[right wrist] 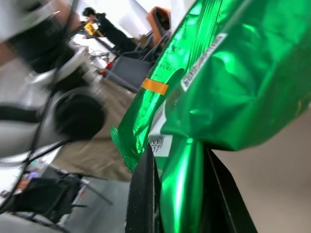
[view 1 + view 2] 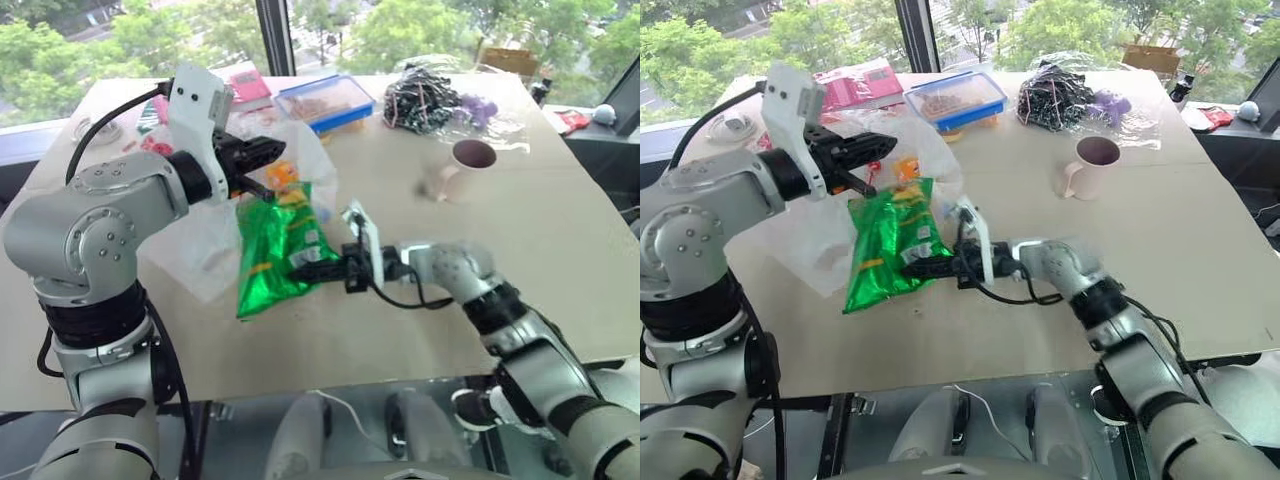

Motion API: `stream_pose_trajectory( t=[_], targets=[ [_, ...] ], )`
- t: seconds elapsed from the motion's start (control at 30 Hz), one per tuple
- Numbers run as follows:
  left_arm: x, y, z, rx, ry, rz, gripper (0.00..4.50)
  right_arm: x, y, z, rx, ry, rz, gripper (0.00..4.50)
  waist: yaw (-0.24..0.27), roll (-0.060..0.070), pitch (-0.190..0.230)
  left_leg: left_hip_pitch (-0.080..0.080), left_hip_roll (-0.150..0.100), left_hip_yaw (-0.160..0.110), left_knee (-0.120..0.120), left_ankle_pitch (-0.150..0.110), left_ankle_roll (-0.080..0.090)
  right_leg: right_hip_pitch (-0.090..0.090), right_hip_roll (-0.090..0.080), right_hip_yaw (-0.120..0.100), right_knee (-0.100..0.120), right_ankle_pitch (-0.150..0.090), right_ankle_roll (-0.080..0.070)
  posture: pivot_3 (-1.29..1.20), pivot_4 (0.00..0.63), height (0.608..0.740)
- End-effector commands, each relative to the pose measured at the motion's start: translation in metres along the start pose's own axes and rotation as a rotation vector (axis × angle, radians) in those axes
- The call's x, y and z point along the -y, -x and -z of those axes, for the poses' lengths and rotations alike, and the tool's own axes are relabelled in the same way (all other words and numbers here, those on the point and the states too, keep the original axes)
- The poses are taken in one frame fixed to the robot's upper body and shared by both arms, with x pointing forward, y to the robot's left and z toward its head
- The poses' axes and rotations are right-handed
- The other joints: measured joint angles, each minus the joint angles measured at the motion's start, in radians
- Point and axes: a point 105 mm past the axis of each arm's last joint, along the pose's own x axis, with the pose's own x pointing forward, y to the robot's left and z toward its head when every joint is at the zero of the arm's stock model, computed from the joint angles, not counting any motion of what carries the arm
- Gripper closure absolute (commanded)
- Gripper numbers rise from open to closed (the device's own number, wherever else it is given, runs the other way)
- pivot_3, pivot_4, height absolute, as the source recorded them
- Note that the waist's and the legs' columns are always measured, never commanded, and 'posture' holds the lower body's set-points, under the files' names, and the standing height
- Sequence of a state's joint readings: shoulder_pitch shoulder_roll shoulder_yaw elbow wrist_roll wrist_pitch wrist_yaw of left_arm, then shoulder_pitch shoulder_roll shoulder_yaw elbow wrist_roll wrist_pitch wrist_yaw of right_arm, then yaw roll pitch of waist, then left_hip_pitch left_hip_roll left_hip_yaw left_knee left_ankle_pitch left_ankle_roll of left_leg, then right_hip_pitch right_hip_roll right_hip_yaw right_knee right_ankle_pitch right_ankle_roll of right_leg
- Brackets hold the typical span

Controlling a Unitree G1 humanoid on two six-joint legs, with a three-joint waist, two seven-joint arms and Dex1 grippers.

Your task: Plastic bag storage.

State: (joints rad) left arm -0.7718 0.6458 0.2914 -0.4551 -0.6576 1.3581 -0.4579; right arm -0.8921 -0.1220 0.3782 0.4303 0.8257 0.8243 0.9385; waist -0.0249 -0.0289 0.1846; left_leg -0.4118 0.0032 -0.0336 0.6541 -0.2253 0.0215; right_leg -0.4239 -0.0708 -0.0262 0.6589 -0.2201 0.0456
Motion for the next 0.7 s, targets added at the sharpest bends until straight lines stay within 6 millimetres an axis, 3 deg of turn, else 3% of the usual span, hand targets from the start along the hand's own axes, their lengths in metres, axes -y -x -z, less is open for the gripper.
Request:
stream_pose_trajectory(
  t=[0.03,0.17,0.37,0.5,0.6,0.7],
  targets=[
    [0.010,0.019,-0.003,-0.004,-0.037,0.025,4.50,-0.001,-0.016,-0.032,0.026,0.118,-0.046,4.47,-0.005,0.000,0.000,0.000,0.000,0.000,0.000,0.000,0.000,0.000,0.000,0.000,0.000,0.000,0.000,0.00,0.150,0.740],
    [0.001,0.026,-0.001,-0.008,-0.047,-0.051,4.50,-0.011,-0.024,-0.039,-0.030,0.174,-0.133,4.47,-0.007,0.000,0.000,-0.001,0.000,0.000,0.000,0.000,-0.002,-0.001,0.000,0.000,0.000,0.000,0.000,0.00,0.150,0.740],
    [-0.008,0.033,-0.002,0.015,-0.081,-0.119,4.50,-0.016,-0.019,-0.025,-0.132,0.209,-0.193,4.47,-0.008,0.001,0.000,-0.001,-0.001,0.000,0.000,-0.001,-0.006,-0.002,-0.001,0.001,0.000,0.000,0.000,0.00,0.150,0.740],
    [-0.026,0.045,0.006,-0.059,-0.174,-0.241,4.50,-0.016,-0.018,-0.012,-0.166,0.216,-0.204,4.47,-0.014,0.001,0.000,-0.002,-0.001,0.001,-0.001,0.001,-0.010,-0.005,0.000,0.003,0.002,0.000,0.000,0.00,0.150,0.740],
    [-0.034,0.056,-0.001,-0.049,-0.209,-0.310,3.69,-0.015,-0.019,-0.005,-0.166,0.215,-0.203,4.50,-0.014,0.001,0.000,-0.002,0.000,0.002,-0.002,0.001,-0.009,-0.008,0.000,0.005,0.003,0.000,-0.001,0.00,0.150,0.740],
    [-0.026,0.068,-0.007,-0.094,-0.324,-0.293,2.27,-0.008,-0.021,-0.003,-0.144,0.215,-0.161,4.50,-0.017,0.000,0.001,-0.003,0.000,0.002,-0.002,0.000,-0.009,-0.008,0.000,0.006,0.003,0.000,-0.001,0.00,0.150,0.740]
  ],
)
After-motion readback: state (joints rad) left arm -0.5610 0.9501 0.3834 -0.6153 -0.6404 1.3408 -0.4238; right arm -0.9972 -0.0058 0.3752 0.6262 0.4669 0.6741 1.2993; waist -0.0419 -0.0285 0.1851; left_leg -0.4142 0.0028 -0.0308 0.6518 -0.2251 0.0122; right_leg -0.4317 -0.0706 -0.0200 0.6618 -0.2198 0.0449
